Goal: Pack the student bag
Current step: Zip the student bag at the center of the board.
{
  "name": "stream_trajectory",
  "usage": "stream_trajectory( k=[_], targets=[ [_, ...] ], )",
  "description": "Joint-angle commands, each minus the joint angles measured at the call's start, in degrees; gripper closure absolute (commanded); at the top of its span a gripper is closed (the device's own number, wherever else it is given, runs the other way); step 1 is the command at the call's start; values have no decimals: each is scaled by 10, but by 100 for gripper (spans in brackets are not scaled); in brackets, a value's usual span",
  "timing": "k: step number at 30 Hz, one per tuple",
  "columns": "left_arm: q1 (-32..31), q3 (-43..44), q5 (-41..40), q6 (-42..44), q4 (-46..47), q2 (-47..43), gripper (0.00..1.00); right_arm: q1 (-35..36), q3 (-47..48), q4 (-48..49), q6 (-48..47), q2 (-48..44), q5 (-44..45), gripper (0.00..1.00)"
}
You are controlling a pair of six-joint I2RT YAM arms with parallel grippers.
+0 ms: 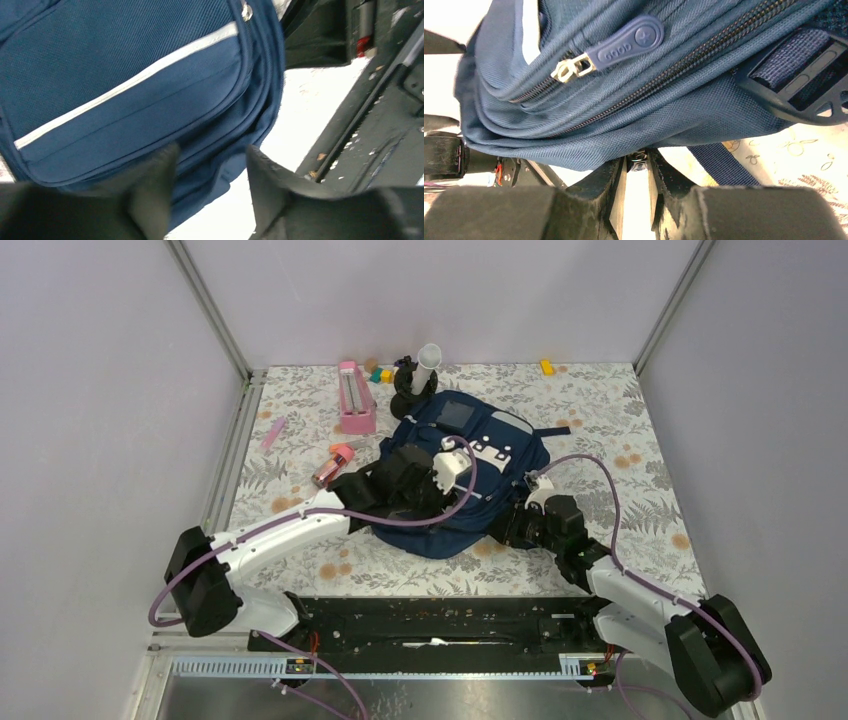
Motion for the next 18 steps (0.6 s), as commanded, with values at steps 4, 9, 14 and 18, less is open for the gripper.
stream_trajectory(
  k=[4, 9, 14, 18],
  targets=[
    [-68, -35, -53, -31, 97, -77, 22, 40, 45, -107, 17, -51, 22, 80],
    [-98, -110, -95, -107, 171, -130, 12, 40, 8, -98, 2, -73, 67, 46],
    [-98, -171, -182, -200, 160, -180, 5, 39, -35, -93, 21, -91, 146, 33],
    [-94, -237, -239, -312, 165, -239, 1, 39, -66, -52, 37, -84, 193, 35]
  ],
)
